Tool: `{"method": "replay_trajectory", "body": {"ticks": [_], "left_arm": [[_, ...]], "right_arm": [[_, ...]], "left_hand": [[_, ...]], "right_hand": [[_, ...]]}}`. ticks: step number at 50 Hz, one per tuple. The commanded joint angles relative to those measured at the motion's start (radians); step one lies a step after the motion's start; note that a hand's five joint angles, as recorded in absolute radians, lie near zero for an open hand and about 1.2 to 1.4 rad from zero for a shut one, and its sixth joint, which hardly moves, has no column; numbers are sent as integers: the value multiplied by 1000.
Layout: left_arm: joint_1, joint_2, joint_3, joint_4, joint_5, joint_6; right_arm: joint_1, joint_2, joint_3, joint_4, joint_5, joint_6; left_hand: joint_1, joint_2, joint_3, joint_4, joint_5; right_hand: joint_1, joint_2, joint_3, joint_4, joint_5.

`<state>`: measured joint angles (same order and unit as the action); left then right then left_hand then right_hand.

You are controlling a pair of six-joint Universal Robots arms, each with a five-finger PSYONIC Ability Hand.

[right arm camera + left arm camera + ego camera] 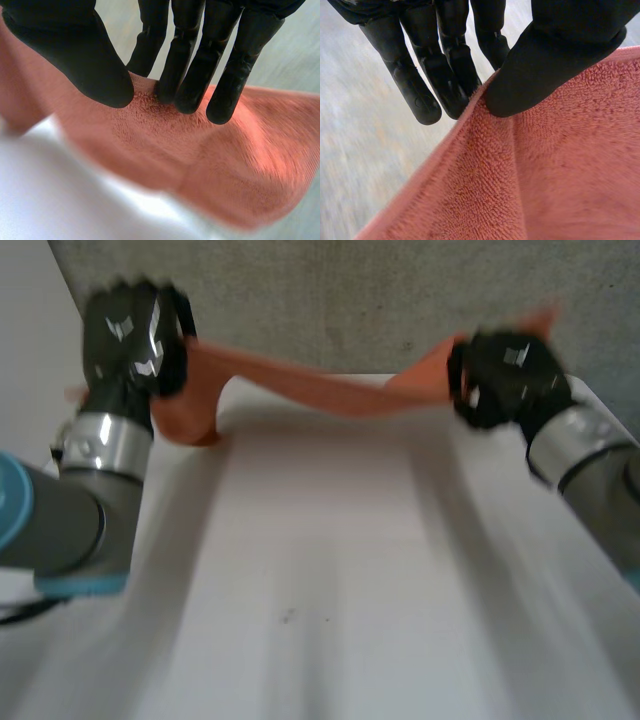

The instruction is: Fold the laundry

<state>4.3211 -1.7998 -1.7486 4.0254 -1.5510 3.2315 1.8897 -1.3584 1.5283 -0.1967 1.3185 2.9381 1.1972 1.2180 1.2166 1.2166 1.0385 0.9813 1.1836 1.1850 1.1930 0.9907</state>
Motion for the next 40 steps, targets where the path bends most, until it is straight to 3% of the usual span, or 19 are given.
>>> {"method": "replay_trajectory", "body": {"ticks": [1,3,5,6,7,16,19,21,29,34,40], "left_arm": [[-3,-6,-155,-155,11,109],[-4,-7,-166,-198,9,132],[-4,-7,-169,-241,9,152],[-9,-6,-169,-282,5,163],[-12,2,-169,-322,3,168],[-14,71,-154,-448,5,160],[-15,100,-134,-480,5,160],[-15,115,-111,-493,6,160],[-29,158,47,-580,6,160],[-92,189,173,-689,3,157],[-110,212,210,-735,0,152]], "right_arm": [[-1,119,50,245,5,-186],[-4,125,41,287,7,-220],[-11,128,9,327,-8,-243],[-11,128,9,327,-8,-243],[-6,128,-11,332,-8,-254],[-15,136,-92,335,10,-235],[-15,134,-82,333,16,-175],[-12,133,-62,330,25,-20],[0,131,32,287,13,290],[20,130,70,218,7,406],[88,163,67,177,-1,518]], "left_hand": [[199,178,180,180,183],[199,178,180,180,183],[199,178,180,180,183],[199,178,180,180,183],[199,178,180,180,183],[199,178,180,180,183],[199,178,180,180,183],[199,178,180,180,183],[199,178,180,180,183],[199,178,180,180,183],[199,178,180,180,183]], "right_hand": [[415,213,211,203,231],[415,213,211,203,231],[-75,-277,-279,-287,-259],[-77,-279,-281,-289,-261],[-220,-422,-423,-431,-404],[-388,-591,-592,-600,-572],[-474,-676,-677,-685,-658],[-582,-784,-785,-793,-766],[-807,-1009,-1010,-1018,-991],[-807,-1009,-1010,-1018,-991],[-807,-1009,-1010,-1018,-991]]}}
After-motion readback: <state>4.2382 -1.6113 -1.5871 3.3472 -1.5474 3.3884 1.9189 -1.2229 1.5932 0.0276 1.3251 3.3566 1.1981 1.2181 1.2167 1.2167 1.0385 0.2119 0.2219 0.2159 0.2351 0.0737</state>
